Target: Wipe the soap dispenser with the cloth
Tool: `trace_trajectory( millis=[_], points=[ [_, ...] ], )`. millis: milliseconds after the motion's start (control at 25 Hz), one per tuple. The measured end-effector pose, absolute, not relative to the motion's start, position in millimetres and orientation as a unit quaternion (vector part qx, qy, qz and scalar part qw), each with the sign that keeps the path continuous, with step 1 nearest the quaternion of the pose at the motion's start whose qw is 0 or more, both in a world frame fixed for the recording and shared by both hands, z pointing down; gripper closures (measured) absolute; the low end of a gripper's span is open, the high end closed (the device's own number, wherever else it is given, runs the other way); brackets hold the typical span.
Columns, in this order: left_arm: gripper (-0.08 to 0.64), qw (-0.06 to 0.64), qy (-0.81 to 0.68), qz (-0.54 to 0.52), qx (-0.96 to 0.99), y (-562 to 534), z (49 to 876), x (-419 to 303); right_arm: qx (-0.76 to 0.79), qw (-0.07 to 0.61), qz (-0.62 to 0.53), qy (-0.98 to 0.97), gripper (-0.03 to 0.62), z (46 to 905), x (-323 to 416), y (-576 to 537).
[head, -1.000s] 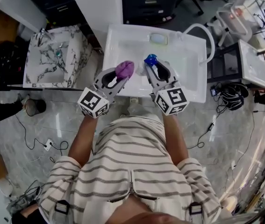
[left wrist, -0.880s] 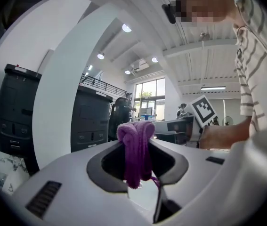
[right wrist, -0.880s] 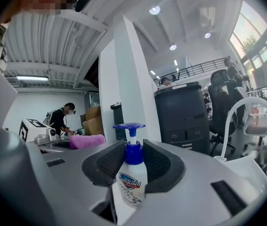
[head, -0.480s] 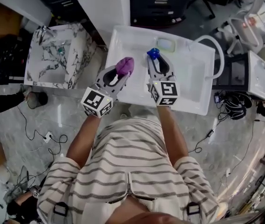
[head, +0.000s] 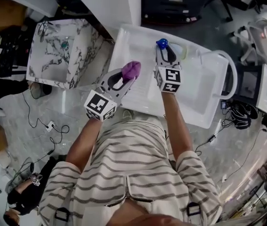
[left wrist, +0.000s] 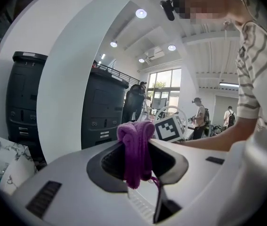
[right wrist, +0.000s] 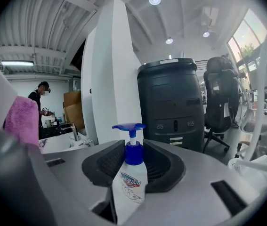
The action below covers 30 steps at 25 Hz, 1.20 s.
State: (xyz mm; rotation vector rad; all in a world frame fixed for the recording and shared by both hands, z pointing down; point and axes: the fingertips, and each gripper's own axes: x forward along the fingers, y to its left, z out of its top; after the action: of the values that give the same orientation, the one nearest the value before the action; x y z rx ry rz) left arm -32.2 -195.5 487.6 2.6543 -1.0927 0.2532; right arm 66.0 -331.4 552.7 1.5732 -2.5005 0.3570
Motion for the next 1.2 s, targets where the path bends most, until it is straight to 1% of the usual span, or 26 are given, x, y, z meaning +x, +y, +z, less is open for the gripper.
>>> trace_trajectory(
  millis=[480,680,880,960,1040,1080,1200],
  points=[
    [0.443,0.167,-0.37,0.089,0.91,-214.6,513.6,-17.7,0.523,0.119,0.096,-0.838,0.46,592.1,62.9,-385.9],
    [0.443,0.176,-0.369,0.088,0.908,-216.7,518.7,-15.0,0.514,0.138,0.087,-0.842,0.458,610.6,60.8,-384.9],
    [0.443,0.175,-0.366,0.089,0.91,-215.3,519.6,-17.1,0.512,0.135,0.096,-0.843,0.45,614.3,58.9,-381.2],
    [0.443,0.176,-0.365,0.089,0.91,-213.1,520.2,-16.6,0.508,0.132,0.107,-0.844,0.433,615.3,57.7,-379.6],
    [0.443,0.179,-0.362,0.087,0.911,-210.4,520.3,-16.5,0.504,0.128,0.114,-0.846,0.387,614.1,56.0,-377.2],
    [0.443,0.181,-0.361,0.084,0.911,-208.7,520.0,-16.3,0.504,0.127,0.115,-0.847,0.376,612.8,55.4,-375.8],
    [0.443,0.182,-0.357,0.081,0.912,-202.3,519.5,-15.1,0.508,0.128,0.115,-0.844,0.37,609.6,55.8,-370.2]
  ],
)
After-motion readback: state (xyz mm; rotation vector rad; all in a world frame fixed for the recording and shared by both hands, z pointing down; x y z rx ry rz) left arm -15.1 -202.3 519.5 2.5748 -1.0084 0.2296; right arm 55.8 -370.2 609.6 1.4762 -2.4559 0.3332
